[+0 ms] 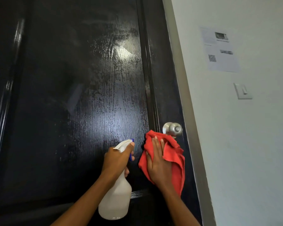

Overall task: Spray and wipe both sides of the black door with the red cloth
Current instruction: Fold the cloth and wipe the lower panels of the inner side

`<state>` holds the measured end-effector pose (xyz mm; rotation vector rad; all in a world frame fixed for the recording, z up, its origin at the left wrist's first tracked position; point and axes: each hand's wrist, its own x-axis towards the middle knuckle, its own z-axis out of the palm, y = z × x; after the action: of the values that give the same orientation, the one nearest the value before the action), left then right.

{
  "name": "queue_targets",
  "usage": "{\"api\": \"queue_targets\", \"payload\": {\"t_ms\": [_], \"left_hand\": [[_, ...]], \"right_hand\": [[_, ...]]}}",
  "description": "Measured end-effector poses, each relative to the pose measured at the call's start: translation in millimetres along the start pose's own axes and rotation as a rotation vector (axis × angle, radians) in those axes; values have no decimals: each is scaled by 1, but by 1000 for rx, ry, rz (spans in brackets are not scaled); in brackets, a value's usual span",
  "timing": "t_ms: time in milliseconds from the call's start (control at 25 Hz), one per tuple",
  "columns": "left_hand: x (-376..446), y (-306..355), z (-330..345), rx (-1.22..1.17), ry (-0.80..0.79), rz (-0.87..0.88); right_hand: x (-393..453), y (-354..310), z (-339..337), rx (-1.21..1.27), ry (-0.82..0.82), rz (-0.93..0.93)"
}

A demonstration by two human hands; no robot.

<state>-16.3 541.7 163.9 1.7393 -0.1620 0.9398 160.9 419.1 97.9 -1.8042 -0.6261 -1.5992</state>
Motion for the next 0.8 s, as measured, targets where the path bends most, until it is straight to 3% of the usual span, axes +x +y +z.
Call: {"api": "queue_targets", "payload": {"t_ms": [120,200,360,440,680,800], "left_hand": [[-14,-10,4,-18,-32,-21],[-20,-13,7,-36,-57,-39],[-23,-16,9,-69,-88,-54],[-24,-19,6,-66,-94,-46],[-32,-35,18,-67,-95,-70],[-36,-34,29,-78,-83,-72]], "right_hand": [[-49,28,-15,-128,-43,5],[-52,34,-23,-171,-37,169],[-4,27,-25,-14,95,509],[23,32,-32,110,95,580],[4,43,-39,40,52,371],[-37,54,-39,-78,-96,30]]}}
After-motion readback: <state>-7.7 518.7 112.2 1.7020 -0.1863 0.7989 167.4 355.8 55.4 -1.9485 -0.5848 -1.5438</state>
